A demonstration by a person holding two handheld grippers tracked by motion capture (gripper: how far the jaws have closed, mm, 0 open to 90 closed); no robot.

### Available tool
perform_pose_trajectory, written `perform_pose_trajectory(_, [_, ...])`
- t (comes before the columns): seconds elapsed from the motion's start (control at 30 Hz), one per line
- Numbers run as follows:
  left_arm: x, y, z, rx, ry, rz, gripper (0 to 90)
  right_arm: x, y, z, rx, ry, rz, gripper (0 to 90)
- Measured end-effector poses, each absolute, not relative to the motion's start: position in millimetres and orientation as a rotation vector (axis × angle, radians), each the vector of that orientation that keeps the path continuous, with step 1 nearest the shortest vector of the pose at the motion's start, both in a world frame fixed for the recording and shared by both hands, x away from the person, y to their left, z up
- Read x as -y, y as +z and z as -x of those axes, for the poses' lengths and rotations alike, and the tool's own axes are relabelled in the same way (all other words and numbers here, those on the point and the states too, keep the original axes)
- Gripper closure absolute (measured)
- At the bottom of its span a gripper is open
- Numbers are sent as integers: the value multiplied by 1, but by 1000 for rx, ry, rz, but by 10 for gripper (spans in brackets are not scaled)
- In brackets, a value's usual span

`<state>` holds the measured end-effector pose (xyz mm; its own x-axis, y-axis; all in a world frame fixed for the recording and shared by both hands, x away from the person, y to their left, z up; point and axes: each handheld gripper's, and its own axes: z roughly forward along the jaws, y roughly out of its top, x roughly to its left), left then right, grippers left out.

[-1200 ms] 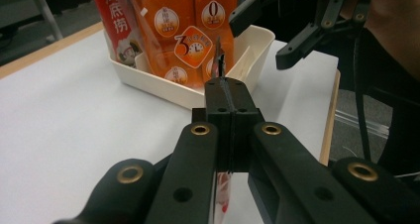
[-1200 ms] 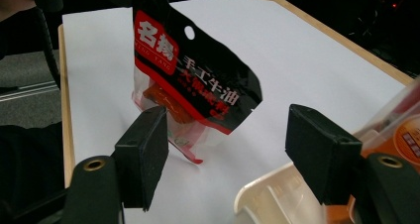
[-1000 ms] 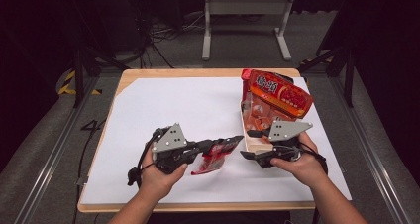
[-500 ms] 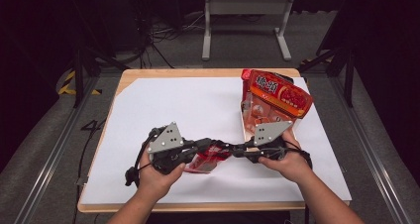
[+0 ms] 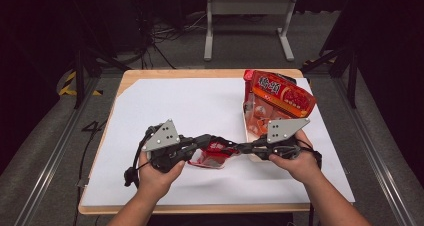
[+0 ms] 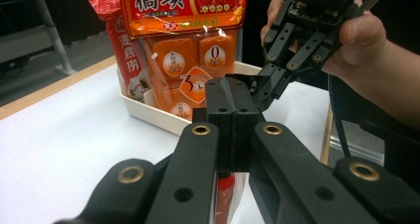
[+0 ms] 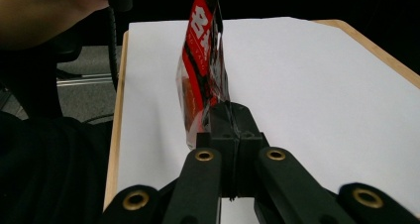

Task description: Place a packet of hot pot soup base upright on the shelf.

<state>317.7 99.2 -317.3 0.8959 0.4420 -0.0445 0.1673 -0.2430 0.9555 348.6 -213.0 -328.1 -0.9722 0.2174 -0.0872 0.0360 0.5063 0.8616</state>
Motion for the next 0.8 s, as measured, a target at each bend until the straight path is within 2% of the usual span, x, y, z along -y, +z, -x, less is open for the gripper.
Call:
perform_pose_trajectory(0.13, [-100, -318, -319, -450, 255, -1805, 900, 213, -324, -348, -2580, 1446, -202, 900])
perform_pose_trajectory(0.27, [-102, -317, -320, -475, 305, -1774, 667, 217, -313, -347, -2578, 1431, -195, 899])
perform_pose_trajectory(0.3, [-102, -317, -320, -475, 305, -1774, 647, 217, -313, -347, -2578, 1431, -195, 899])
perform_pose_trajectory(0.4, [-103, -317, -322, -472, 300, -1772, 667, 223, -306, -347, -2566, 1415, -209, 899])
perform_pose_trajectory(0.8, [-111, -321, -327, -529, 294, -1755, 613, 251, -279, -349, -2501, 1367, -279, 898])
